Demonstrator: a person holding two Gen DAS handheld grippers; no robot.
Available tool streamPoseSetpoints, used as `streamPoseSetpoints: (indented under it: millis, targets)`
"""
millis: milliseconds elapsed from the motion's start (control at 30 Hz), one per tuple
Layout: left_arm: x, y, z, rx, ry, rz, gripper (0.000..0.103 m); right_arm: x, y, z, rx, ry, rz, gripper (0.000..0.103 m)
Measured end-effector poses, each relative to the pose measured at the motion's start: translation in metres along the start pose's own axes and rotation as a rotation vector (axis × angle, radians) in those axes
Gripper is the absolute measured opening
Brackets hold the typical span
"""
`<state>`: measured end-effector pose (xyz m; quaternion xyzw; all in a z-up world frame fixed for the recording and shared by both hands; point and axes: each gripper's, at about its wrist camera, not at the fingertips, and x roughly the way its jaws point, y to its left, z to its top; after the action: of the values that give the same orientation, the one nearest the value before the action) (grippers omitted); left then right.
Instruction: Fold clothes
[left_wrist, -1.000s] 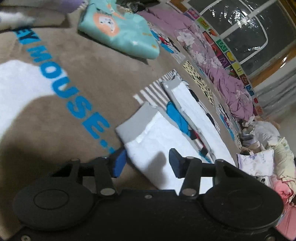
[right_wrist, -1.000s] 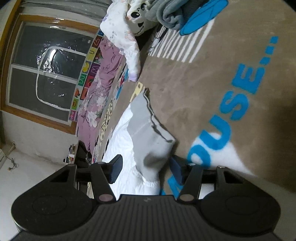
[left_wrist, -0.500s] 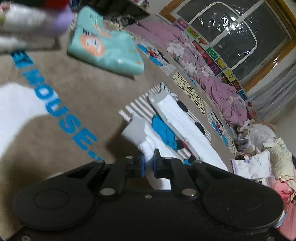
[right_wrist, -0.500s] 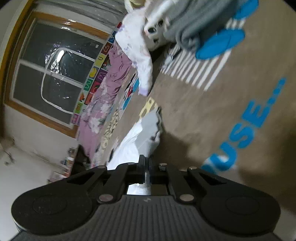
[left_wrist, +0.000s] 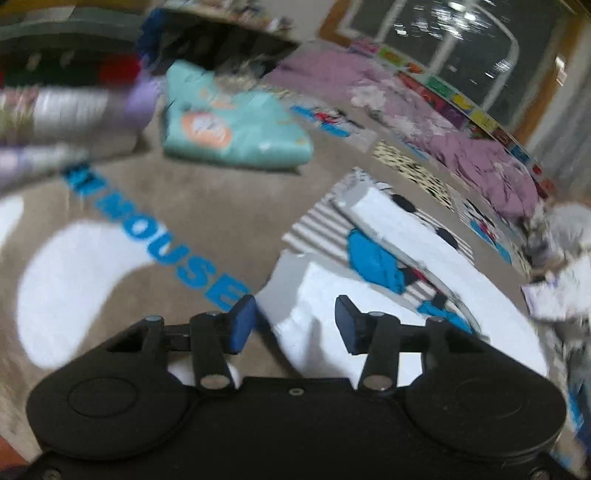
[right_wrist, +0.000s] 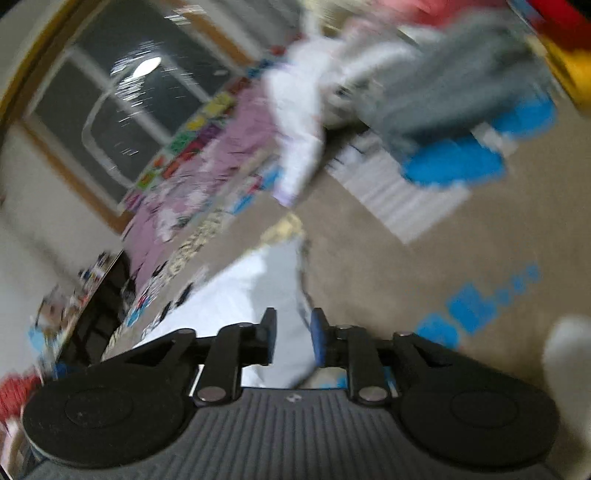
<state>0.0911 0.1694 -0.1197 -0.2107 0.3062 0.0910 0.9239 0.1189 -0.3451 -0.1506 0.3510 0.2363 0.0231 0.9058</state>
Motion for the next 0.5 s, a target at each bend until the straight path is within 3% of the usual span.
streamPoseSetpoints:
  millis: [67,167,367,500]
  targets:
    - [-0.007,-0.012,-0.003,0.092,-0.013,-0.002,0.047,-0.004,0.019,0.009,-0.141,-0.014,0.022,0.039]
    - [-0.017,-0.029,-0.007,0.231,-0.033,-0.005,0.047,-0.008,0.047,0.015,-0.383,0.004,0.048,0.041]
    - [-0.028,-0.055,-0.031,0.646,-0.081,0.044,0.056,-0.012,0.082,-0.005,-0.808,0.068,0.056,0.045]
    - [-0.021,-0.063,-0.054,0.915,-0.1,0.135,0.057,-0.014,0.089,-0.038,-1.086,0.106,0.021,0.046]
